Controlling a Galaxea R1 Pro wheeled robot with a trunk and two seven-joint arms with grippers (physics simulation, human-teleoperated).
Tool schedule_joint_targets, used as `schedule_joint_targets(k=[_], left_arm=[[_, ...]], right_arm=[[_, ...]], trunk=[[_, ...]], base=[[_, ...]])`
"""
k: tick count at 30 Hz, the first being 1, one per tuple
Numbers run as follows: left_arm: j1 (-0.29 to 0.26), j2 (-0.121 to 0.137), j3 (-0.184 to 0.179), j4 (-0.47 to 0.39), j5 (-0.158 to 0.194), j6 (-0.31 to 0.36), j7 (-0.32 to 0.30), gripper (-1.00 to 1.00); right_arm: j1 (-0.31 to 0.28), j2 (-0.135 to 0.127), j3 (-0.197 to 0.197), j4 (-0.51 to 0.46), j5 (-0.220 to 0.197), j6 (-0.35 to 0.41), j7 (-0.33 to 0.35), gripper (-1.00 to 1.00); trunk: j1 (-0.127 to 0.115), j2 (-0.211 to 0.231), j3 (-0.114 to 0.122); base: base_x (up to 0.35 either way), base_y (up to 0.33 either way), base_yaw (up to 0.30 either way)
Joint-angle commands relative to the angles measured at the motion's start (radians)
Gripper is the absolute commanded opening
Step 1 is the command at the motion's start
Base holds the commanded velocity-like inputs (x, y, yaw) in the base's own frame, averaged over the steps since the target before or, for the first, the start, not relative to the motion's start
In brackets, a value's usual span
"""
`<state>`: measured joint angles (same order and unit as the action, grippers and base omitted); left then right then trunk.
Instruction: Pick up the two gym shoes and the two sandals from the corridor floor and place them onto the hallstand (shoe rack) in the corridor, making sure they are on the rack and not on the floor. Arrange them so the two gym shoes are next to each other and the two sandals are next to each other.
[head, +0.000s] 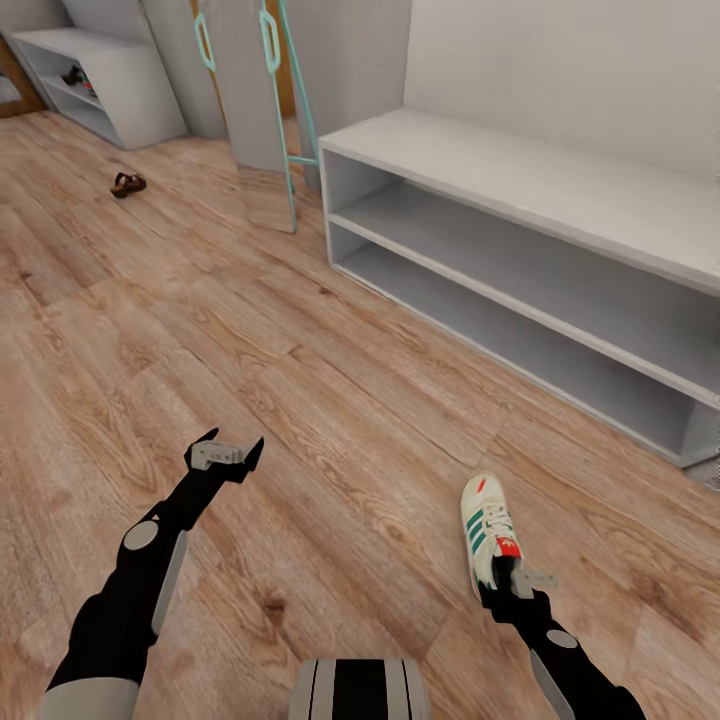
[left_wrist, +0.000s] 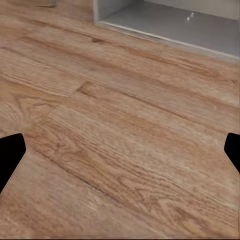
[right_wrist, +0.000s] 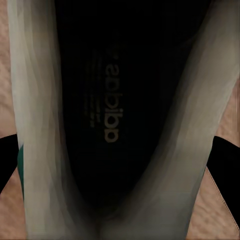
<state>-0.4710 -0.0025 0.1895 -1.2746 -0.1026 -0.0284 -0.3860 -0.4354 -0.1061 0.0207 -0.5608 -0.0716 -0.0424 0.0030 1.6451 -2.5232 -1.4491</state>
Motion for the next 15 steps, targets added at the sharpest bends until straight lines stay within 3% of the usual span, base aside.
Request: schedule_joint_targets(k=[1,5,9,15], left_arm=[[0.003,-0.001,0.002,0.001,-0.011,-0.002,-0.004,1.00],[0.029,0.000,0.003,0.016,-0.013,0.007,-0.002,1.00],[0.086,0.001,0.008,0.083,-0.012,0.010,0.012,1.00],[0.125,0.001,0.042,0.158,-0.011,0.011,0.052,1.00]], right_arm=[[0.000,0.000,0.002,0.001,-0.008,-0.004,0.000,-1.00],[0.000,0.002,0.005,0.001,-0.007,-0.005,0.002,-1.00],[0.000,0.003,0.007,0.002,-0.005,-0.022,0.005,-1.00],[0.000,0.006,0.015,0.008,0.000,-0.084,0.007,-1.00]], trunk=[[-0.001,0.000,0.005],[-0.002,0.001,0.027],[-0.004,0.002,0.048],[-0.007,0.003,0.081]], base=[[0.000,0.000,0.000],[0.000,0.000,0.000],[0.000,0.000,0.000],[0.000,0.000,0.000]])
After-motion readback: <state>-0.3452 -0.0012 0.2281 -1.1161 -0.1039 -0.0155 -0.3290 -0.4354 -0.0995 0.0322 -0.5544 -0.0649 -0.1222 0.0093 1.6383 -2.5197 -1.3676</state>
